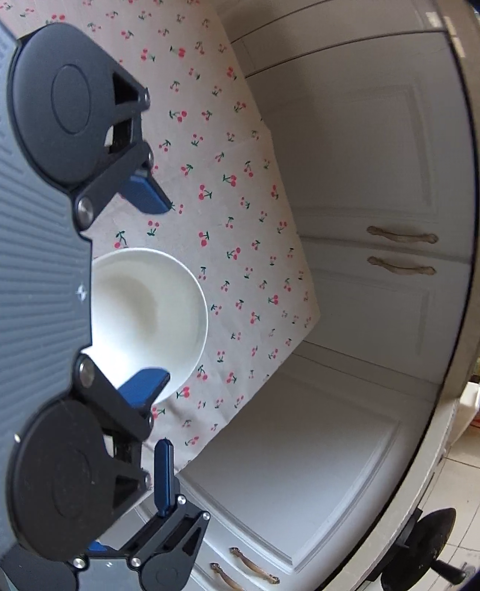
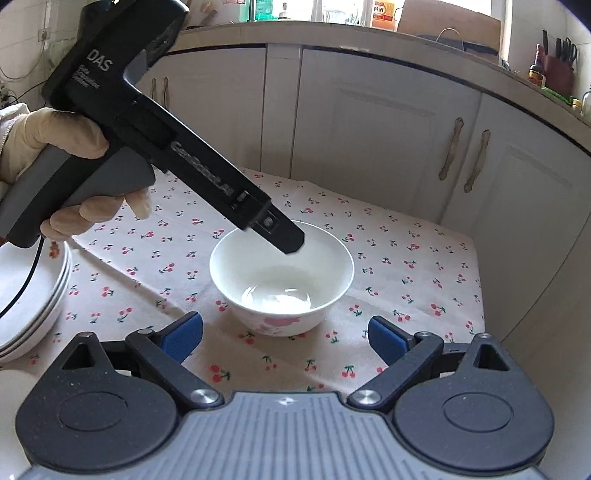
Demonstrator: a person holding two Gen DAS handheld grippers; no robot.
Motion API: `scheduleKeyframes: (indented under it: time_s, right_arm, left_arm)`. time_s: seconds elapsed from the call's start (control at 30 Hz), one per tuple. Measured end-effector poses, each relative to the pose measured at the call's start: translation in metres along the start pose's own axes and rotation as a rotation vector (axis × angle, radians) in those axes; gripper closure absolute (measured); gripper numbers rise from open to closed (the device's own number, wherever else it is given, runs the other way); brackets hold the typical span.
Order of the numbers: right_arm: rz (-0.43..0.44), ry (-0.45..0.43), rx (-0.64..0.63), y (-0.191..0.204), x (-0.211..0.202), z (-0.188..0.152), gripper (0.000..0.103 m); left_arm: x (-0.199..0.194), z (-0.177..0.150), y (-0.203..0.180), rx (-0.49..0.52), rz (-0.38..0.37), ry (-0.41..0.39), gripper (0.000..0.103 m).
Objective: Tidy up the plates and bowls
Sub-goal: 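Grasp the pink-flowered bowl's rim with the left gripper while the right gripper grasps its opposite rim, then lift the pink-flowered bowl with both grippers and lower it into the nested white bowls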
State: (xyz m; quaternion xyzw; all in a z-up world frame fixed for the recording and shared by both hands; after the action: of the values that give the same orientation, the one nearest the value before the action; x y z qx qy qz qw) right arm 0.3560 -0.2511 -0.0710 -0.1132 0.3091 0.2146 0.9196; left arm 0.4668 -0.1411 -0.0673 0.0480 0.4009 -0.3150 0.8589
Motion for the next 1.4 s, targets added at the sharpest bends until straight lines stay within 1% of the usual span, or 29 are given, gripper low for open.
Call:
scheduleKeyframes:
  time_s: [0.07,0.1,0.13,0.17,0.3,0.33,0.37,0.4,0.5,0.57,0.83,1.07,1.27,1.4]
  right_arm:
    - [-0.002,0.007,0.0,-0.001,0.007,0.001,0.005]
    - [-0.007,0.008,0.003,-0.001,0.01,0.001,0.005]
    - [-0.004,0.013,0.002,-0.001,0.014,0.001,0.007]
    - [-0.001,0.015,0.001,-0.001,0.017,0.001,0.008]
    - [0.001,0.018,-0.008,-0.001,0.027,0.001,0.012]
    - [0.006,0.019,-0.007,-0.001,0.029,0.002,0.013]
    - [0.007,0.019,-0.009,0.0,0.03,0.002,0.017]
    - [0.005,0.015,-0.013,0.0,0.031,0.002,0.019]
    - [0.007,0.006,-0.022,0.003,0.033,0.004,0.02]
    - [0.003,0.006,-0.026,0.004,0.033,0.004,0.02]
    - [0.004,0.005,-0.018,0.003,0.033,0.004,0.02]
    - [-0.01,0.016,-0.036,0.005,0.031,0.003,0.02]
    - [-0.014,0.022,-0.048,0.009,0.021,0.003,0.02]
    - [-0.014,0.01,-0.054,0.014,0.006,0.008,0.02]
  left_arm:
    - [0.004,-0.001,0.001,-0.002,-0.008,0.009,0.018]
    - [0.007,-0.002,0.002,-0.002,-0.01,0.013,0.021]
    - [0.009,-0.003,0.002,-0.003,-0.017,0.019,0.029]
    - [0.012,-0.003,0.003,-0.006,-0.022,0.026,0.032]
    - [0.02,-0.006,0.004,0.001,-0.03,0.045,0.034]
    - [0.021,-0.006,0.004,-0.001,-0.039,0.048,0.037]
    - [0.022,-0.007,0.004,-0.004,-0.046,0.05,0.04]
    - [0.022,-0.007,0.004,-0.003,-0.049,0.051,0.041]
    - [0.025,-0.008,0.004,0.0,-0.056,0.058,0.042]
    - [0.026,-0.009,0.003,0.0,-0.062,0.062,0.046]
    - [0.028,-0.01,0.003,0.007,-0.07,0.064,0.047]
    - [0.024,-0.012,-0.002,0.021,-0.065,0.061,0.047]
    - [0.009,-0.014,-0.011,0.041,-0.064,0.047,0.047]
    - [-0.004,-0.016,-0.016,0.044,-0.064,0.036,0.047]
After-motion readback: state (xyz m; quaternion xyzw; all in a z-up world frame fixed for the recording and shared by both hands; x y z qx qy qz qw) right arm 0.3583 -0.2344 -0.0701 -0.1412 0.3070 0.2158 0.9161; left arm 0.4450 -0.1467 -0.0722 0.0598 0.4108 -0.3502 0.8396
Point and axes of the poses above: each gripper's, at about its wrist camera, not at the fingertips, and x roughly the way its jaws point, y to its left, z to its top, the point moved 4 cm from there along x, roughly the way its jaws point, and after that the axes turned 2 degrees about -y, right-handed, at the moved point
